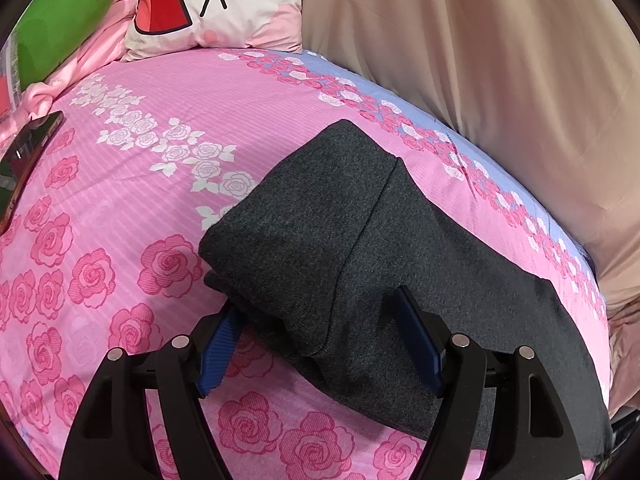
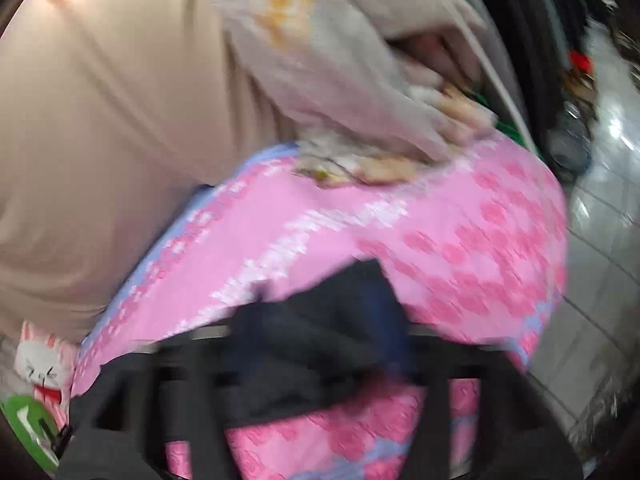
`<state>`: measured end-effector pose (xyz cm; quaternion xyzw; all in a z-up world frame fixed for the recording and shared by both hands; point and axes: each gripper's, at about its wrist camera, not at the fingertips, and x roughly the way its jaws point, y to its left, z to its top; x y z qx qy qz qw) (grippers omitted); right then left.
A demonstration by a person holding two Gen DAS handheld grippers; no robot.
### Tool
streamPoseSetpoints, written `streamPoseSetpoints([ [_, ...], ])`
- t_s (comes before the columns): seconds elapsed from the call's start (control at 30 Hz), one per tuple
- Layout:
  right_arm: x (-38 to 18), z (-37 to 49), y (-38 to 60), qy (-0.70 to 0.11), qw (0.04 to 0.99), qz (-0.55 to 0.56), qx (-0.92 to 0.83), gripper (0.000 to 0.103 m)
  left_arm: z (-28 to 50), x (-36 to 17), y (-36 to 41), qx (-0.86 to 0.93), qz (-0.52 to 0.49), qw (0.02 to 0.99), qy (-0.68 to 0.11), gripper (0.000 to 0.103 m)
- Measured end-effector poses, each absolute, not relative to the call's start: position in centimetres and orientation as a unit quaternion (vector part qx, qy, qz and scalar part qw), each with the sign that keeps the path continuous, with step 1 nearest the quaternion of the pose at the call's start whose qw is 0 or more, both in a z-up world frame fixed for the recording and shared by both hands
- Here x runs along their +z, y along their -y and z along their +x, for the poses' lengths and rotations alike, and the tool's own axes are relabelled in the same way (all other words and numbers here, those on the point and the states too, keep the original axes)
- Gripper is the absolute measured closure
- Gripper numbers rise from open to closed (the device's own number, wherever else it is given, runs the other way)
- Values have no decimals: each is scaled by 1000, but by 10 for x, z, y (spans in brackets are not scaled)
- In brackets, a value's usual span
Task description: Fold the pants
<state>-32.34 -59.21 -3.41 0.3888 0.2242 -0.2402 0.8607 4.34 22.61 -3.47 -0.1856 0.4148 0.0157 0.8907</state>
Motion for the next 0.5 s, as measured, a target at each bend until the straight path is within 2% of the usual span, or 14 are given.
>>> streamPoseSetpoints([
  [0.07,-56,-336,589,-221,847,431,-219,25,43,-34,-226,15,-187,891,-414,31],
  [0.17,-83,-340,591,-216,829,484,-179,28,37,-27,-223,10,-178,900,-399,32],
  [0.23,-80,-331,598,-205,834,481,-177,31,27,-12,-211,6,-154,915,-374,32],
  [0.3,-69,-316,606,-202,843,463,-183,65,14,7,-188,-1,-131,929,-346,32],
  [0.33,-59,-308,606,-209,850,441,-201,95,6,23,-170,-21,-120,937,-328,32],
  [0.4,-25,-291,592,-197,878,391,-196,95,-4,49,-131,-83,-100,941,-311,32],
  [0.5,23,-270,545,-193,920,305,-152,95,-18,83,-32,-222,-54,925,-303,30],
])
